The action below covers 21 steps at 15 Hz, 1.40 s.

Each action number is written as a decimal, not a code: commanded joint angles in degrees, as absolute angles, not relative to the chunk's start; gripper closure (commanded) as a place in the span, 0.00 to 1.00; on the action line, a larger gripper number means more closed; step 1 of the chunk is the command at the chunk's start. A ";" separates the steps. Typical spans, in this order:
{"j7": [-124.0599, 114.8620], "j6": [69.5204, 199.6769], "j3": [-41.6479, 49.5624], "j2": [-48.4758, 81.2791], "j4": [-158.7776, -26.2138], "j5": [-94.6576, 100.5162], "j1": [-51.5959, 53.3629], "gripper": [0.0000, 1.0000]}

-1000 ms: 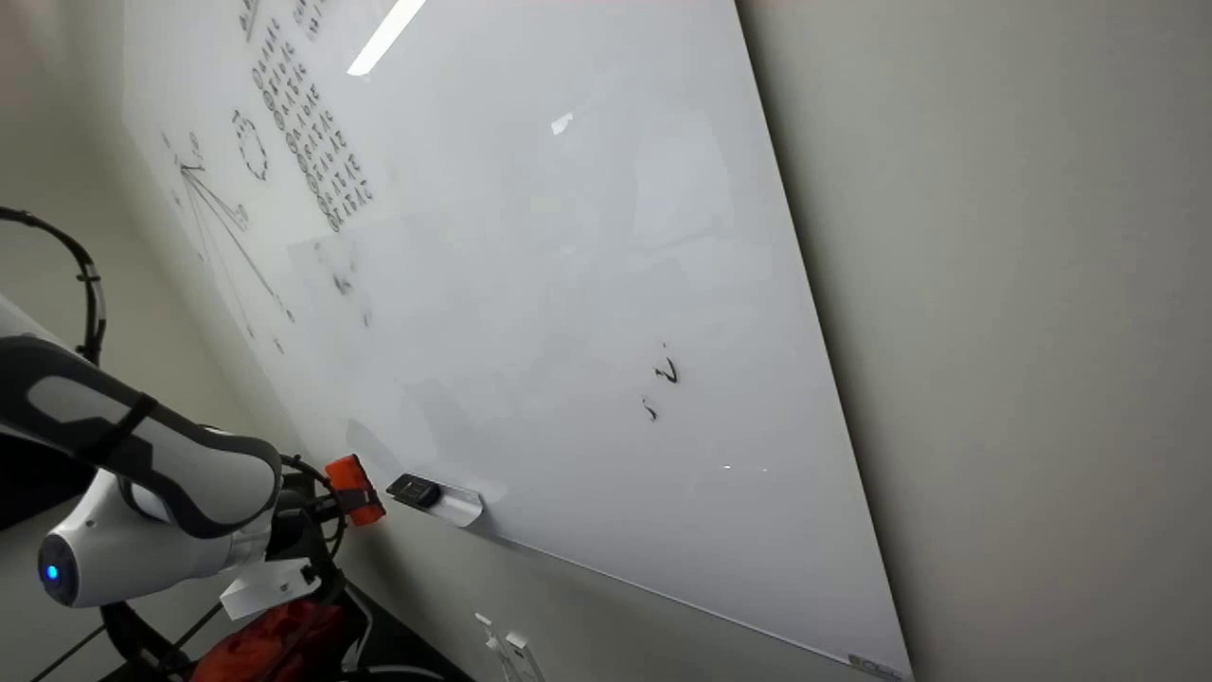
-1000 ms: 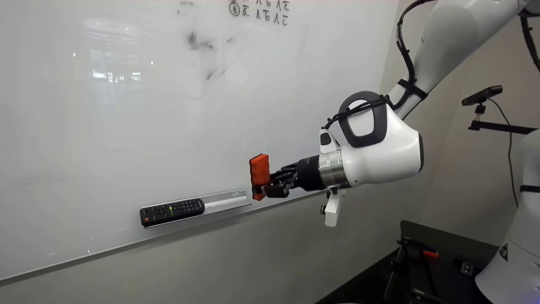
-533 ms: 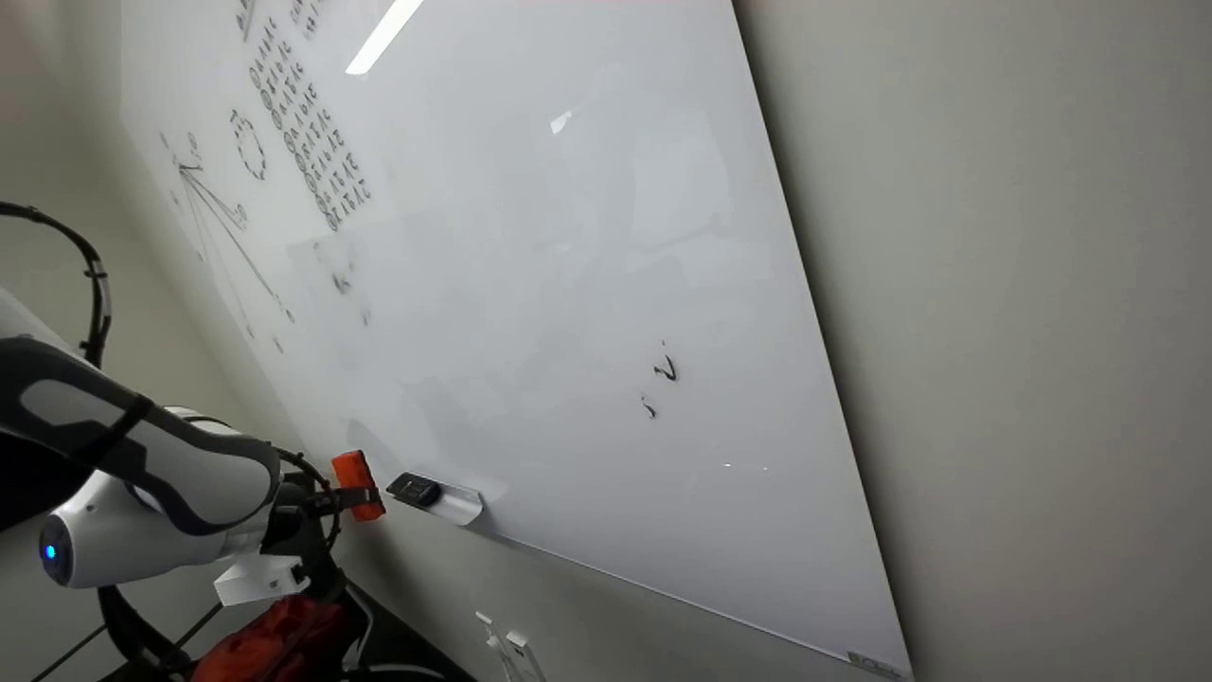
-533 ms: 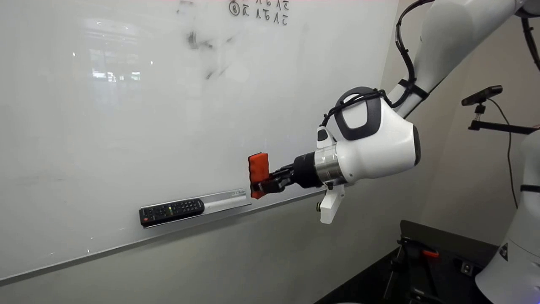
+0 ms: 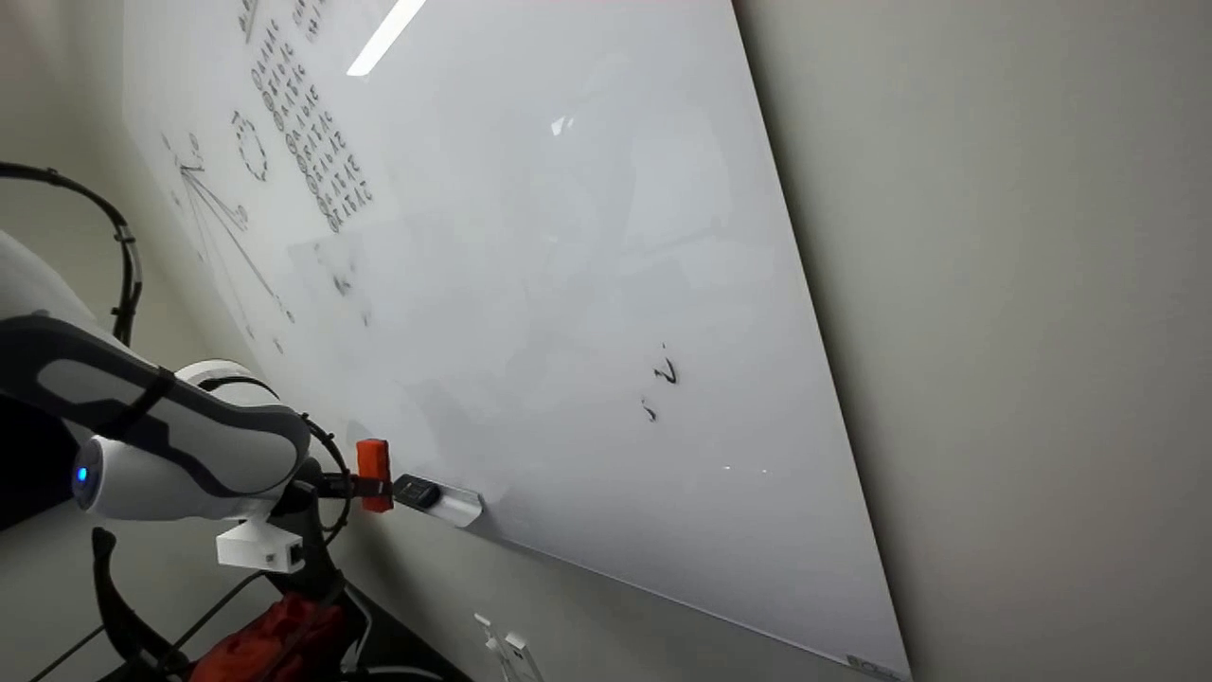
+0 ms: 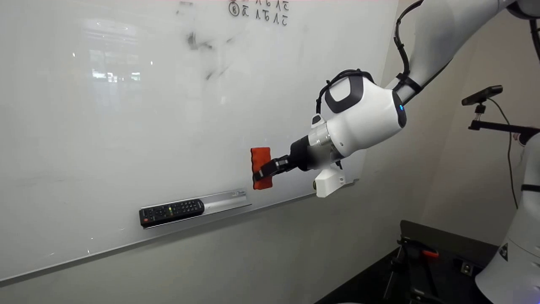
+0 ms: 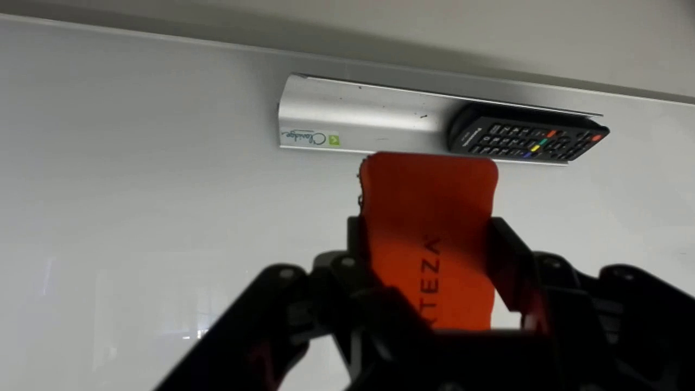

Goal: Use the orange eraser to wipe the bottom right corner of the whiteboard

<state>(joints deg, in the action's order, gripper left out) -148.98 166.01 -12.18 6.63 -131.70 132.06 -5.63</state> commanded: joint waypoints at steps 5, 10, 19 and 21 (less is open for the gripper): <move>-148.92 164.32 -12.83 10.37 -126.95 133.89 -9.32 0.70; -148.89 161.41 -14.28 16.82 -123.14 134.96 -10.19 0.70; -148.89 153.63 -19.93 27.86 -116.30 136.40 -13.13 0.70; -148.69 153.88 -19.24 29.58 -115.39 135.99 -12.81 0.70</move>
